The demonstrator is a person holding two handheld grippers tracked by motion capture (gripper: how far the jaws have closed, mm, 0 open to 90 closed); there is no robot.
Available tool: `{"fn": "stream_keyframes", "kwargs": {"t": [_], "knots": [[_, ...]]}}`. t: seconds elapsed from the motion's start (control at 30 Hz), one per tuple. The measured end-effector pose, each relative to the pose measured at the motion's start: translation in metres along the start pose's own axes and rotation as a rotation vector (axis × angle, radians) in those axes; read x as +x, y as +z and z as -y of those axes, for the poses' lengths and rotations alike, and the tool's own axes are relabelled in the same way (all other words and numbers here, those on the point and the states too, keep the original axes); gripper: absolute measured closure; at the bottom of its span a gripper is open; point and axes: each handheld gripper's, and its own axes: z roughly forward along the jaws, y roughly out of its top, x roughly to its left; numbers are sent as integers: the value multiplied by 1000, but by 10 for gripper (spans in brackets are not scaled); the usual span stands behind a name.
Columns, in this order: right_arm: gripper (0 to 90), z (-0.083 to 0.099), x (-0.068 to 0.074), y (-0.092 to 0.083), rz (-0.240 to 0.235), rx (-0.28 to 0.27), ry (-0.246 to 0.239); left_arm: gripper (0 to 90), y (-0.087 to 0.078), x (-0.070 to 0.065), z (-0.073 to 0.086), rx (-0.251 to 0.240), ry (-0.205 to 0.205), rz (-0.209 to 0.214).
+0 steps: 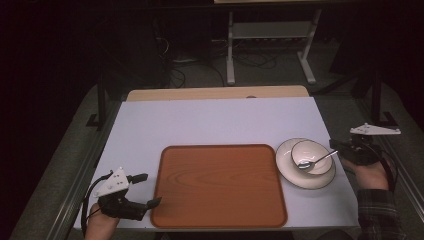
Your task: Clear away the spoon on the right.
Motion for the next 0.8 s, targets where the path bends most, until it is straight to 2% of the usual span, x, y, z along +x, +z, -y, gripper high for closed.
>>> {"fn": "stream_keyframes", "kwargs": {"t": [0.4,0.57,0.63,0.7,0.8], "knots": [[891,7,1,-12,6,-10,2,130,0,0,0,-1,-2,0],[714,0,12,-22,-12,-69,-12,130,0,0,0,-1,-2,0],[654,-1,16,-27,-15,-82,0,130,0,0,0,-1,-3,-1],[609,0,22,-31,-23,-95,3,130,0,0,0,-1,-1,0],[591,5,28,-36,-31,-90,8,130,-1,0,0,2,3,2]]}}
